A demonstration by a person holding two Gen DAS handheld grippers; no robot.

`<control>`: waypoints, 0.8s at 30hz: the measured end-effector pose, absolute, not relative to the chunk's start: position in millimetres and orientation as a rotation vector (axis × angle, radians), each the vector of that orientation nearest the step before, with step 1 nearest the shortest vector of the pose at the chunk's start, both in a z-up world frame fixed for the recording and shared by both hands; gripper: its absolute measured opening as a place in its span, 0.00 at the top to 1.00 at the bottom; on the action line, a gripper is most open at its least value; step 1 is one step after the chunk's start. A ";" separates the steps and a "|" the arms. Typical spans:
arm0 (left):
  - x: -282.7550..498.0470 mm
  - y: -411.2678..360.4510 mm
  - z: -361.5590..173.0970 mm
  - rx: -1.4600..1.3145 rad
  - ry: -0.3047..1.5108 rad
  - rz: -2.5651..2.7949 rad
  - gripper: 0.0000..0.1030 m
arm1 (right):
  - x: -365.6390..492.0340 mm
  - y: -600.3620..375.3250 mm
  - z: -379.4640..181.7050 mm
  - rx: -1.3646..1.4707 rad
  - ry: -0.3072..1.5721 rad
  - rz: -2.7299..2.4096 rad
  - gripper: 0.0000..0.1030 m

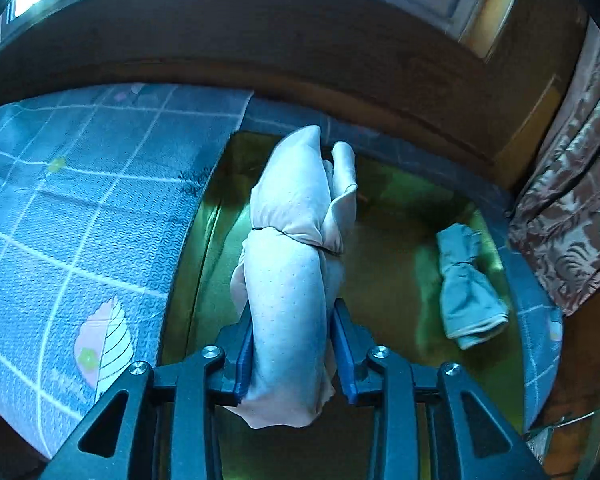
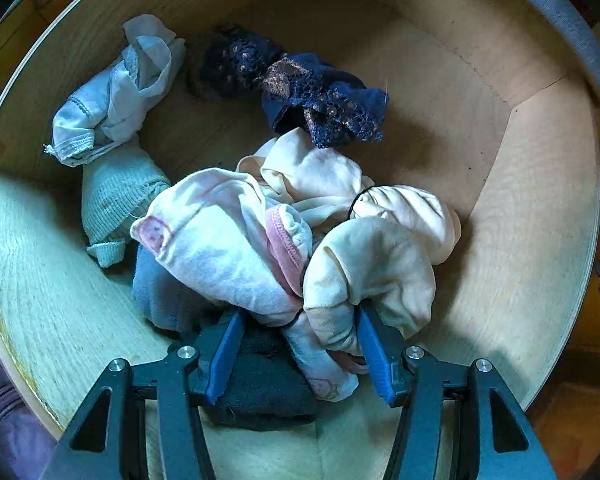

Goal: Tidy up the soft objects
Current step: 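Lower the pale pink garment into the tin box beside the sock, open left gripper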

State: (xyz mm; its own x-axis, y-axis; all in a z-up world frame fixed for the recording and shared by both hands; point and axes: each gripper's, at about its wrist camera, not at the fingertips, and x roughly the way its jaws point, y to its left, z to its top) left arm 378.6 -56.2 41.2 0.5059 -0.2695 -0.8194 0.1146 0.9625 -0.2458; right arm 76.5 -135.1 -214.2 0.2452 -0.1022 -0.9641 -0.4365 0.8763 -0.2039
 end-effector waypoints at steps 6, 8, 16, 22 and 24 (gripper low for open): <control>383.2 -56.6 38.2 -0.160 1.005 -0.223 0.51 | 75.9 -134.6 -214.7 -0.486 1.321 0.241 0.43; 375.5 -54.8 40.8 -0.143 0.983 -0.218 0.50 | 75.9 -134.7 -215.2 -0.486 1.323 0.240 0.43; 342.9 -51.4 50.2 -0.113 0.905 -0.223 0.49 | 77.3 -134.6 -216.9 -0.486 1.331 0.236 0.43; 328.4 -49.8 64.2 -0.100 0.867 -0.239 0.37 | 77.7 -134.0 -218.2 -0.484 1.333 0.230 0.43; 321.6 -48.3 67.8 -0.095 0.851 -0.246 0.36 | 77.7 -134.0 -218.2 -0.484 1.333 0.229 0.43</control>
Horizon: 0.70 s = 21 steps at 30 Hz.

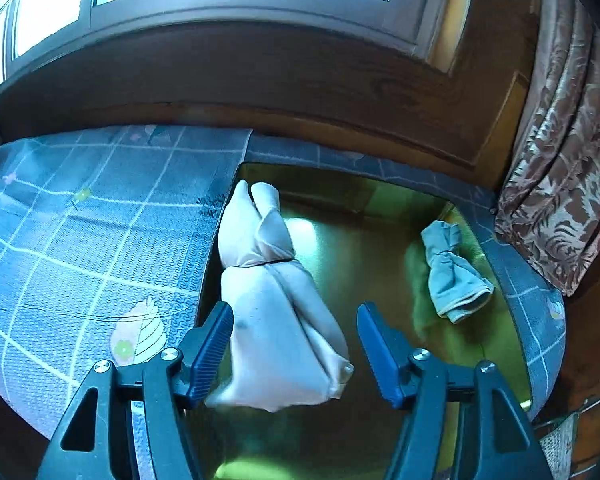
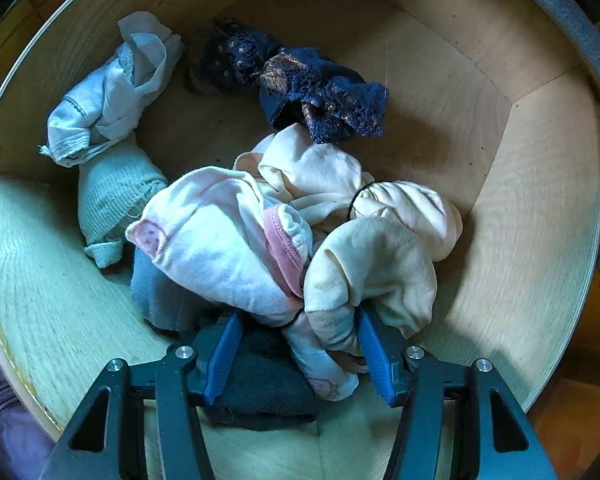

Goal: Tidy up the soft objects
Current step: 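Lower the pale pink garment into the tin box beside the sock, open left gripper, then move the left tool back down into the open drawer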

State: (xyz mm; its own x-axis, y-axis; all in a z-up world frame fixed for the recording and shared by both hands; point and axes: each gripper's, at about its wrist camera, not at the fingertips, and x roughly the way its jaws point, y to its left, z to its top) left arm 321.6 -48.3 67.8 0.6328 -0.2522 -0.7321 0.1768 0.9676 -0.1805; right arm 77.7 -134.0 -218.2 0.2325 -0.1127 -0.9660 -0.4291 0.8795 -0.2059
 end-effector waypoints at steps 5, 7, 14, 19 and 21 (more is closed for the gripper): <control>297.7 -40.9 70.3 -0.118 0.830 -0.268 0.37 | 77.4 -133.5 -218.3 -0.485 1.333 0.228 0.43; 287.4 -38.2 68.6 -0.122 0.824 -0.275 0.36 | 77.6 -133.5 -218.0 -0.484 1.332 0.228 0.43; 250.5 -35.8 65.3 -0.104 0.808 -0.320 0.37 | 77.4 -133.8 -218.1 -0.485 1.333 0.229 0.43; 227.9 -33.2 60.2 -0.123 0.807 -0.357 0.36 | 77.6 -133.9 -218.3 -0.486 1.332 0.229 0.43; 219.5 -31.0 57.5 -0.131 0.813 -0.366 0.37 | 77.7 -133.9 -218.2 -0.486 1.333 0.229 0.43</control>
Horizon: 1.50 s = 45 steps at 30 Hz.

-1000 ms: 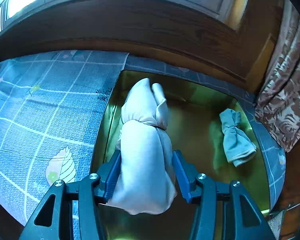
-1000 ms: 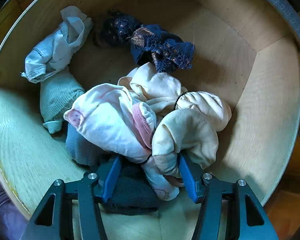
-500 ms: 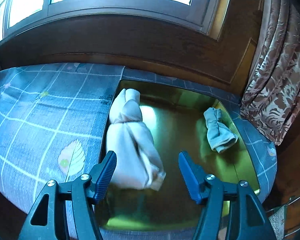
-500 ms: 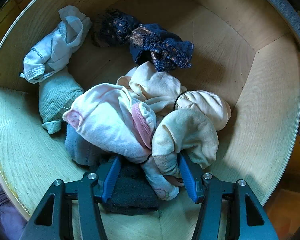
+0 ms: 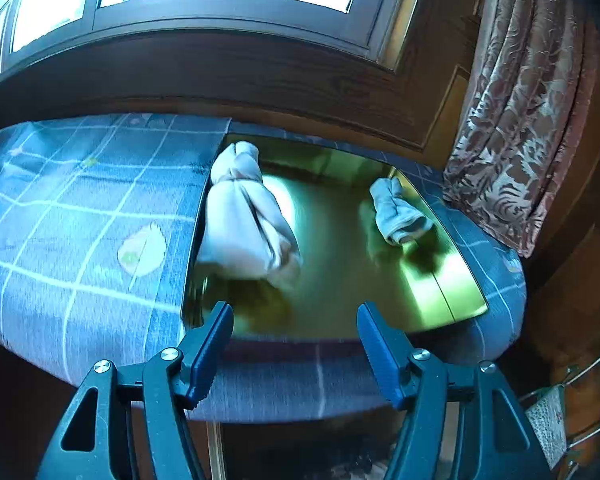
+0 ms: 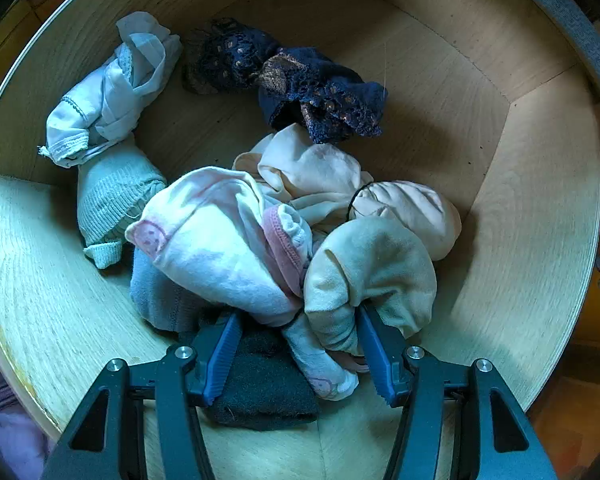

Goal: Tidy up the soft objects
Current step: 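Move the left tool back down into the open drawer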

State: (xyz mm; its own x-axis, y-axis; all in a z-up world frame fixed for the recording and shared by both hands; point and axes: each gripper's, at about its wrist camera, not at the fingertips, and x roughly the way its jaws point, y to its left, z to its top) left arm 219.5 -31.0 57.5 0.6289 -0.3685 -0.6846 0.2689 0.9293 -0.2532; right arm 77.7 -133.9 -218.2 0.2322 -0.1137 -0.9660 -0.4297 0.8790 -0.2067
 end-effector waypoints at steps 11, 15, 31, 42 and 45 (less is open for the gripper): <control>168.8 -15.2 27.7 -0.134 0.867 -0.400 0.37 | 77.5 -134.2 -217.9 -0.486 1.333 0.229 0.43; 149.1 -15.4 15.6 -0.127 0.897 -0.424 0.37 | 77.4 -134.2 -218.0 -0.486 1.331 0.229 0.43; 88.4 -34.7 -35.3 -0.007 1.034 -0.496 0.37 | 77.1 -134.0 -217.1 -0.485 1.330 0.228 0.43; 85.7 -24.4 -48.0 -0.034 1.061 -0.477 0.37 | 77.4 -133.9 -217.1 -0.484 1.330 0.226 0.43; 82.8 -27.5 -50.1 -0.012 1.060 -0.480 0.37 | 77.5 -133.9 -217.2 -0.484 1.329 0.226 0.43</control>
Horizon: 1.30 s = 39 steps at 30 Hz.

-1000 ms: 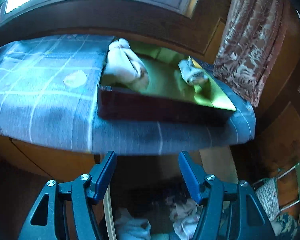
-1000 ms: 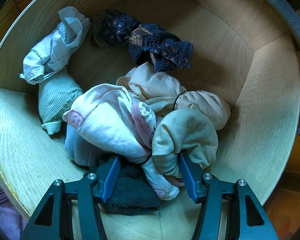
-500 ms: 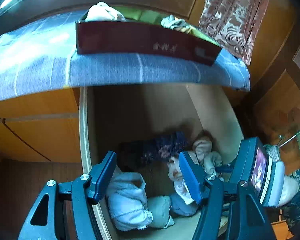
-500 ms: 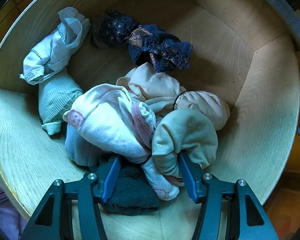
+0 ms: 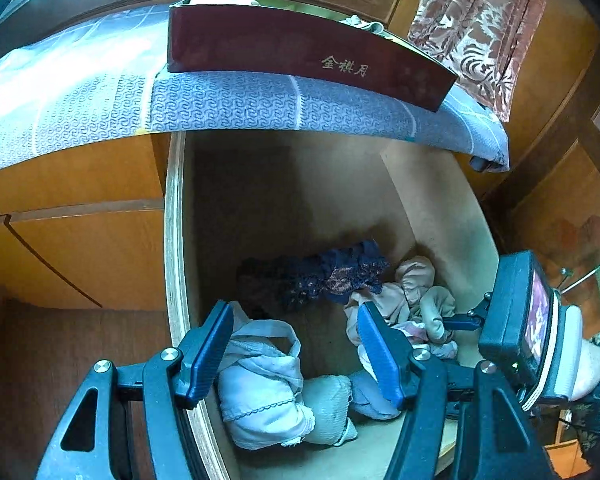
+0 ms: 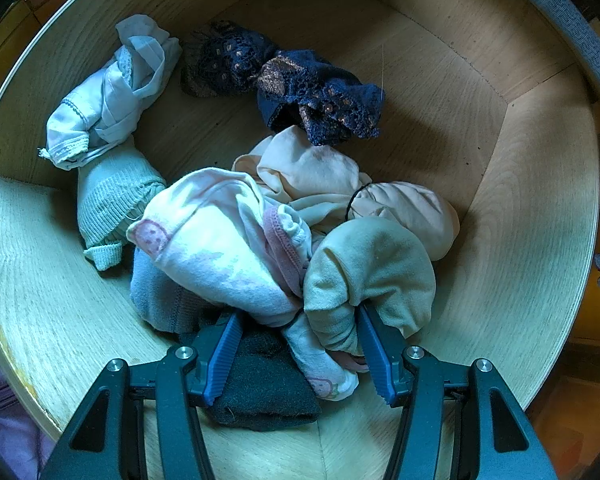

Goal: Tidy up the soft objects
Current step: 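Move the left tool back down into the open drawer, then grasp the navy lace garment in the drawer with the left gripper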

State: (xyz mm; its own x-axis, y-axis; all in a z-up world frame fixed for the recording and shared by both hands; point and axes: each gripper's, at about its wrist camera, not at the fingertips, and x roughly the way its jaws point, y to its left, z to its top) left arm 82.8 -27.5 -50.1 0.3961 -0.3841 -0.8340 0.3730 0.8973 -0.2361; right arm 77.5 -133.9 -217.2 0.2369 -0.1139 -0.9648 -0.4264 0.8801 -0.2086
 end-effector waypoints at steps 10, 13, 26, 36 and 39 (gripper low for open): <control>54.7 -48.6 -72.9 0.170 1.136 -0.575 0.37 | 77.2 -133.9 -216.8 -0.483 1.329 0.225 0.43; 58.0 -49.7 -71.3 0.161 1.131 -0.576 0.37 | 77.2 -133.9 -216.8 -0.483 1.328 0.225 0.43; 92.0 -72.9 -73.2 0.295 1.130 -0.548 0.37 | 76.9 -134.0 -216.9 -0.484 1.328 0.225 0.43; 112.7 -87.5 -81.5 0.302 1.153 -0.538 0.37 | 77.0 -134.8 -215.6 -0.482 1.327 0.224 0.43; 108.8 -90.9 -91.5 0.362 1.189 -0.547 0.37 | 76.5 -135.1 -215.0 -0.483 1.327 0.223 0.43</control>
